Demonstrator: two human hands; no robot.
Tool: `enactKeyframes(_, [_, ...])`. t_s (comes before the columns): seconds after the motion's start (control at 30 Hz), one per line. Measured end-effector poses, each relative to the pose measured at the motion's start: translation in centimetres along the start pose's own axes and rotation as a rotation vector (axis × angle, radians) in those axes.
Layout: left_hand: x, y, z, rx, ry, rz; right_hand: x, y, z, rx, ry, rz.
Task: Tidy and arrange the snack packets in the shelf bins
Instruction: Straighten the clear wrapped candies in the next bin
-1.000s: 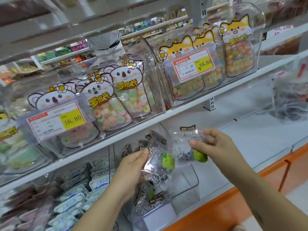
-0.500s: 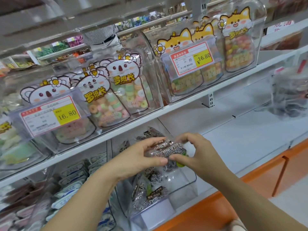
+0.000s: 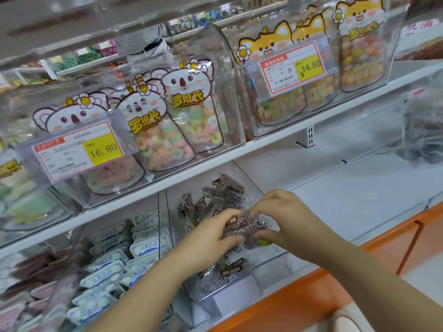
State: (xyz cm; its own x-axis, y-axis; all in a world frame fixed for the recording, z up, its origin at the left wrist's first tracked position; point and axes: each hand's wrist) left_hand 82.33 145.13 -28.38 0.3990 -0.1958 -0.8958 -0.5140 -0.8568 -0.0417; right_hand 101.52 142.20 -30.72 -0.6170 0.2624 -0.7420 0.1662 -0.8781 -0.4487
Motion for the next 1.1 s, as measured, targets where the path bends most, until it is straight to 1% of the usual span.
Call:
enactKeyframes(0.07, [0.3,0.1,0.2,-0.001,-0.076,0.098,0.0,0.0,0.3,0.000,0.034,0.052])
enactKeyframes(0.17, [0.2,-0.4,0.1,0.053,-0.208,0.188,-0.3,-0.1,0.5,0.003,0.100,0.143])
enactKeyframes(0.3, [0.2,-0.9,-0.8,0.057,-0.231,0.247,0.3,0.0,1.1,0.030,-0.041,0.173])
enactKeyframes(0.33, [0.0,-0.7,-0.9,0.065,-0.209,0.249,0.5,-0.1,1.1,0.016,-0.017,0.189])
enactKeyframes(0.4, [-1.0,0.0,-0.6,0.054,-0.149,0.191,0.8,0.0,0.9,0.006,0.187,0.294])
enactKeyframes(0.43, [-1.7,0.6,-0.3,0.029,-0.170,0.129,1.2,0.0,0.6,-0.023,0.325,0.340])
enactKeyframes(0.47, [-2.3,1.3,0.3,0.004,-0.234,0.071,1.5,0.1,0.6,-0.062,0.439,0.366])
enactKeyframes(0.5, [-2.7,2.1,0.9,-0.019,-0.327,0.045,1.7,0.1,0.6,-0.082,0.492,0.371])
enactKeyframes(0.57, [-3.0,3.6,1.6,-0.067,-0.462,0.070,1.6,0.0,1.2,-0.057,0.500,0.377])
enactKeyframes(0.6, [-2.8,4.2,1.7,-0.088,-0.471,0.084,1.3,-0.1,1.6,-0.040,0.508,0.402])
enactKeyframes(0.67, [-2.1,5.0,2.0,-0.126,-0.441,0.058,0.9,-0.3,2.3,-0.043,0.540,0.416])
enactKeyframes(0.73, [-1.4,5.4,2.3,-0.143,-0.428,0.011,0.8,-0.5,3.0,-0.086,0.586,0.428])
enactKeyframes(0.83, [-0.5,5.7,2.4,-0.131,-0.447,-0.041,0.8,-2.0,4.2,-0.198,0.662,0.474])
enactKeyframes(0.9, [-0.3,5.6,2.6,-0.117,-0.459,-0.056,0.8,-3.4,4.8,-0.257,0.723,0.550])
enactKeyframes(0.97, [-0.4,5.6,3.0,-0.101,-0.442,-0.091,1.2,-4.5,5.3,-0.259,0.742,0.646])
enactKeyframes(1.03, [-0.5,5.5,3.7,-0.073,-0.409,-0.126,1.8,-5.0,5.7,-0.176,0.708,0.772])
enactKeyframes(1.1, [-0.6,5.4,4.3,-0.036,-0.380,-0.116,2.4,-5.3,5.6,-0.047,0.647,0.915])
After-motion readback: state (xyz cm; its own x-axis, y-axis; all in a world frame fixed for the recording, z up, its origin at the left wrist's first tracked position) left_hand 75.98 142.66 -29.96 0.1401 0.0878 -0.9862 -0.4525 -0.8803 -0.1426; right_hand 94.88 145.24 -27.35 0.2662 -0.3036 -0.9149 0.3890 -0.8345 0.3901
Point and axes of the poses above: each hand's wrist, its own y-axis away from the middle knuckle, its own x-axis out of the palm, z = x × y, and after that the axes turned 8 degrees about -z, right-handed
